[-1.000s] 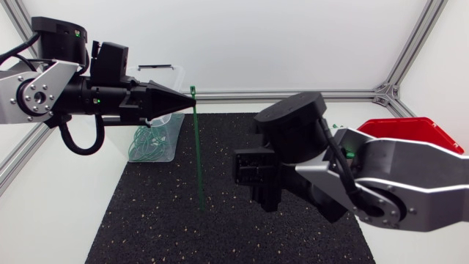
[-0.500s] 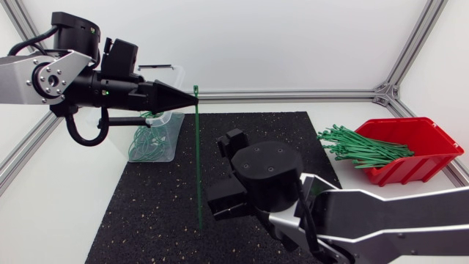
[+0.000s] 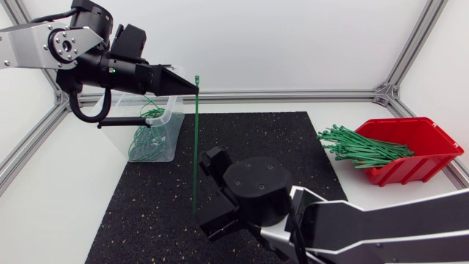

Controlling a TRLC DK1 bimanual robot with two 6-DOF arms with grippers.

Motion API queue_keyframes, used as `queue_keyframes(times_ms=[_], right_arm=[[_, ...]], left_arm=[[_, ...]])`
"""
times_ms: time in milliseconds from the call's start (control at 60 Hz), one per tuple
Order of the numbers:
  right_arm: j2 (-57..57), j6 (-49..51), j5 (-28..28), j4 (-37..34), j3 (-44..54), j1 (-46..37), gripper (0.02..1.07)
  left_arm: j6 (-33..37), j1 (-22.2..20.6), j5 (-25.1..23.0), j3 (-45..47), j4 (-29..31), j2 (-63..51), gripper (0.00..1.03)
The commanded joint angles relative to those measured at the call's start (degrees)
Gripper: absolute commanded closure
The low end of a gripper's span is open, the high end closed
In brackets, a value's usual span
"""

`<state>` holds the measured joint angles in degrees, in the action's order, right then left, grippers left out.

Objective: Take a green cable tie from the red box, thread the tail through the head to close it, then place it in the transparent bin on the left.

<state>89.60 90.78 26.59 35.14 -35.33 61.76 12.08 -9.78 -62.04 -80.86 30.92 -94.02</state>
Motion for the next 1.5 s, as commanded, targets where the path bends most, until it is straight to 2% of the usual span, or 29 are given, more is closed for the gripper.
queue_keyframes(times_ms=[0, 100, 317, 650, 883, 967, 1033, 1267, 1483], right_arm=[[2.24, 2.12, -0.57, 2.04, 0.61, 0.73, 0.12], [5.06, 4.40, -1.54, 5.47, 0.79, 1.09, 0.12], [8.13, 5.81, -4.53, 8.11, -0.62, 1.35, 0.10], [11.12, 8.09, -7.78, 12.77, -0.97, 1.70, 0.10], [11.91, 8.71, -8.13, 13.64, -2.20, 2.14, 0.12], [12.79, 8.71, -8.13, 13.64, -2.46, 2.32, 0.20], [13.67, 8.71, -8.13, 13.73, -2.90, 2.32, 0.22], [14.28, 8.62, -8.13, 14.17, -2.90, 3.02, 0.57], [14.46, 8.53, -8.13, 14.70, -1.85, 3.19, 0.58]], left_arm=[[-0.03, 1.08, -0.01, -3.08, 1.60, -2.40, 1.00], [-0.47, 1.61, -0.10, -7.38, 6.44, -5.21, 1.00], [-0.47, 1.61, -0.10, -12.22, 13.20, -7.67, 1.00], [-1.00, 0.64, 0.52, -16.70, 17.77, -11.63, 1.00], [-1.97, 0.20, 1.31, -17.84, 18.48, -11.98, 1.00], [-1.97, 0.03, 1.31, -18.02, 18.92, -11.89, 1.00], [-1.79, -0.33, 1.31, -18.02, 19.44, -11.80, 1.00], [-1.35, 0.03, 1.31, -17.58, 19.53, -11.71, 1.00], [-1.27, 0.11, 1.31, -17.84, 19.80, -11.54, 1.00]])
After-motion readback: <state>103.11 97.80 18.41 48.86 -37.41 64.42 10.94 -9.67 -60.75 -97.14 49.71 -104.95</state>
